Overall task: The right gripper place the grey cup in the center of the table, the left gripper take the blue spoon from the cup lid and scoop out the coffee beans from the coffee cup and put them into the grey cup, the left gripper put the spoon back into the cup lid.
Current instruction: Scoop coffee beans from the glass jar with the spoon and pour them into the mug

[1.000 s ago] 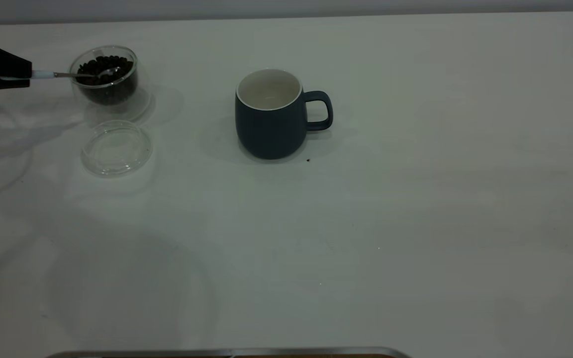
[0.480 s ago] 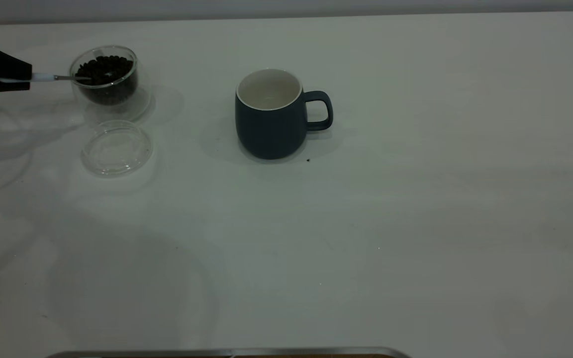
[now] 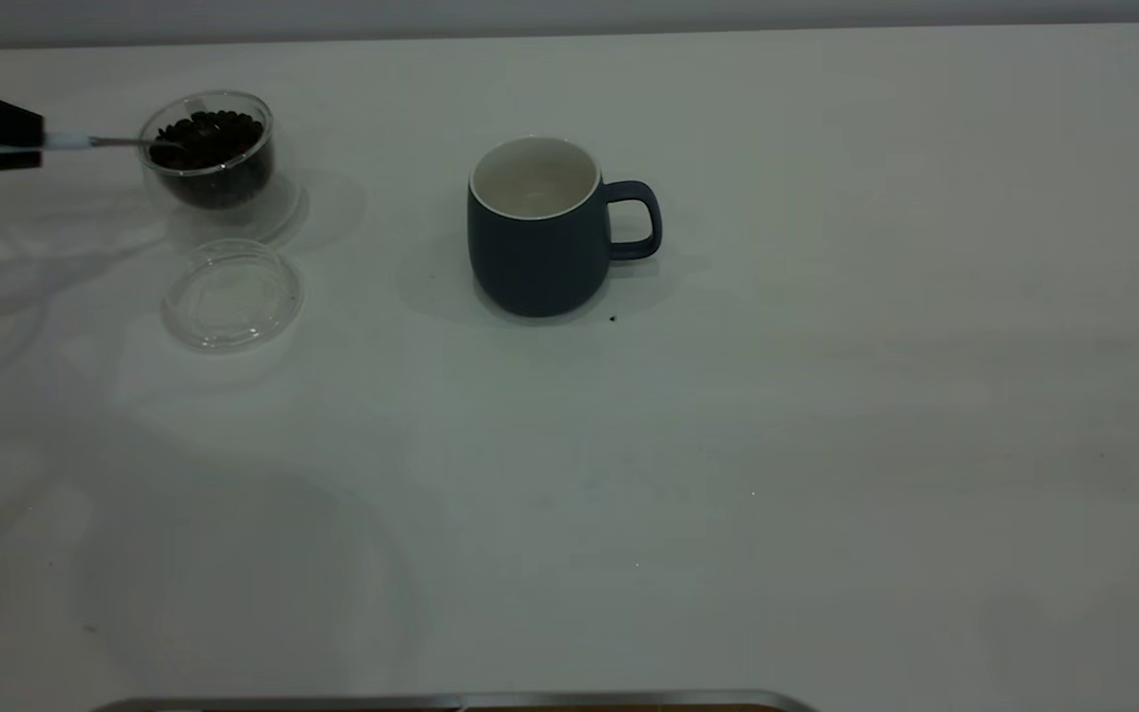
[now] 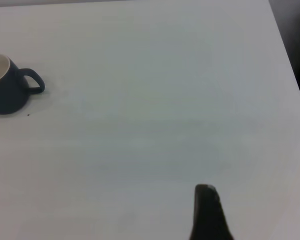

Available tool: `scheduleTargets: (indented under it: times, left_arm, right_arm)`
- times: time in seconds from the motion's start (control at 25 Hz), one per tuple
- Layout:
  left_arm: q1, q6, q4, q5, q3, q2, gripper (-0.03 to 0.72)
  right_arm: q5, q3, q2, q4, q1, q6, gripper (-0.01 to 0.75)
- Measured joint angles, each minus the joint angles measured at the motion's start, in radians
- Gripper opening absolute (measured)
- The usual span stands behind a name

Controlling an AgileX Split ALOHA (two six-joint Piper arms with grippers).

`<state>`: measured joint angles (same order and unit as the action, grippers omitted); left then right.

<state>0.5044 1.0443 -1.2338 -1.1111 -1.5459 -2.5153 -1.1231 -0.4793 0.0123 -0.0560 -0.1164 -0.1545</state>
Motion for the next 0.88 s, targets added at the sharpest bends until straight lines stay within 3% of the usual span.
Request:
scheduleTargets:
  times: [0.88]
  left_arm:
    - [0.022, -0.001, -0.007, -0.036, 0.000, -0.001, 0.133]
  right_arm:
    - [0.000, 0.000, 0.000, 0.000, 0.000, 0.000, 0.531]
